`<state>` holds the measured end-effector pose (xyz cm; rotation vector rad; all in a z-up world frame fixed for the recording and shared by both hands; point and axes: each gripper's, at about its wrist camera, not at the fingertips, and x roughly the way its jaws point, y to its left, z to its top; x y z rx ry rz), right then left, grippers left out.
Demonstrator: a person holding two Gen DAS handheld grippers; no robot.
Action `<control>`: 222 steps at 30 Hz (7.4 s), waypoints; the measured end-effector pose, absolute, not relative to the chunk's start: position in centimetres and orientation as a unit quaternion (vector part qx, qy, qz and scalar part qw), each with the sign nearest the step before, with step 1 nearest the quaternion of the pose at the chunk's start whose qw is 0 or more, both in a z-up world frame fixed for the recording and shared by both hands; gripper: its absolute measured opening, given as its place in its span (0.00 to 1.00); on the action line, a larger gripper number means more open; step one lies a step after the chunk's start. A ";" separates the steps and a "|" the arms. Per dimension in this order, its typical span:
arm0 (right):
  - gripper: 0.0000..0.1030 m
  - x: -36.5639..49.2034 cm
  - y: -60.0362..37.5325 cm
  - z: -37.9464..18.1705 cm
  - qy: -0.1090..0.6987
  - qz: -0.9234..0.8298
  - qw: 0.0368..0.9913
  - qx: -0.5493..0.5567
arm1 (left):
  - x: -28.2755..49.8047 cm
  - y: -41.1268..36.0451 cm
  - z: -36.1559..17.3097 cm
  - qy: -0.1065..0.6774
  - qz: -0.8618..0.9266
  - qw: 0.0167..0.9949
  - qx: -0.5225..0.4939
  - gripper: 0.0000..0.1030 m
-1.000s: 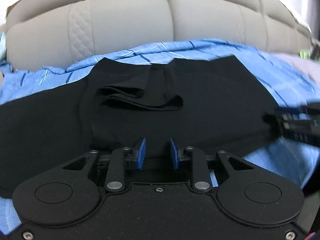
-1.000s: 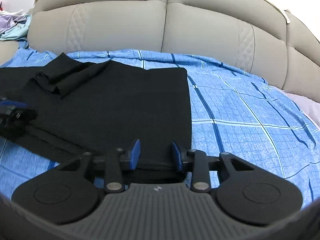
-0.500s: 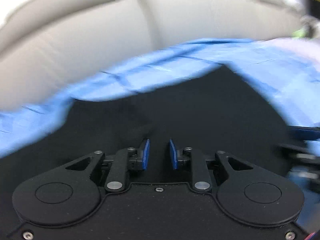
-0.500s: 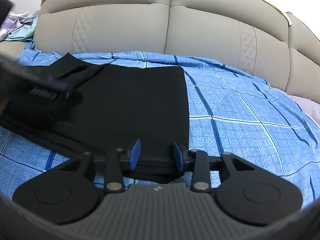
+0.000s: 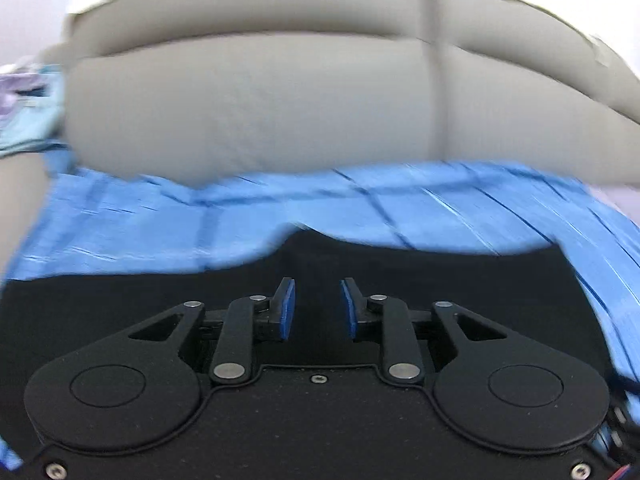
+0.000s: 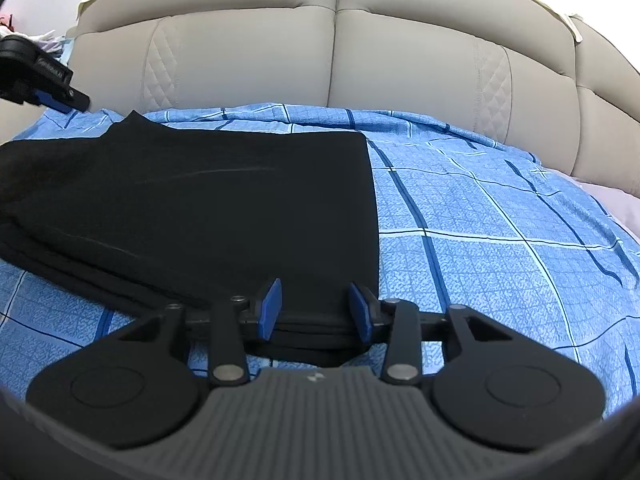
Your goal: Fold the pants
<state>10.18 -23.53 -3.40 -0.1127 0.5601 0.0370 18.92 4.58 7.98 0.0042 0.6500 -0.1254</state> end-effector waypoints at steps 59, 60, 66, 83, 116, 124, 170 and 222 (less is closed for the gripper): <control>0.95 14.2 -5.5 -5.0 0.203 0.191 0.956 -0.091 | 5.5 28.7 2.5 0.218 0.270 0.887 -0.303 0.92; 0.95 14.1 -5.5 -5.0 0.202 0.190 0.956 -0.093 | 5.7 29.3 2.3 0.223 0.274 0.885 -0.304 0.92; 0.97 14.3 -5.5 -5.1 0.203 0.190 0.956 -0.090 | 7.6 31.9 0.5 0.257 0.257 0.873 -0.326 0.81; 1.00 14.5 -5.3 -5.1 0.203 0.177 0.959 -0.086 | 8.0 32.5 -0.8 0.215 0.195 0.895 -0.338 0.78; 1.00 8.8 -29.4 -1.8 0.176 0.016 0.961 0.214 | 10.7 -4.0 5.7 0.319 -0.235 0.914 -0.083 0.78; 0.99 11.0 -23.4 -2.2 0.198 0.052 0.967 0.149 | 7.2 5.0 7.1 0.262 -0.093 0.956 -0.095 0.59; 0.83 27.3 -24.2 -1.5 0.310 0.180 0.933 0.029 | 17.7 6.6 1.4 0.296 -0.041 0.953 -0.047 0.38; 0.60 28.8 -33.0 -3.2 0.289 0.210 0.918 0.173 | 28.7 5.8 1.8 0.369 -0.179 0.908 -0.088 0.90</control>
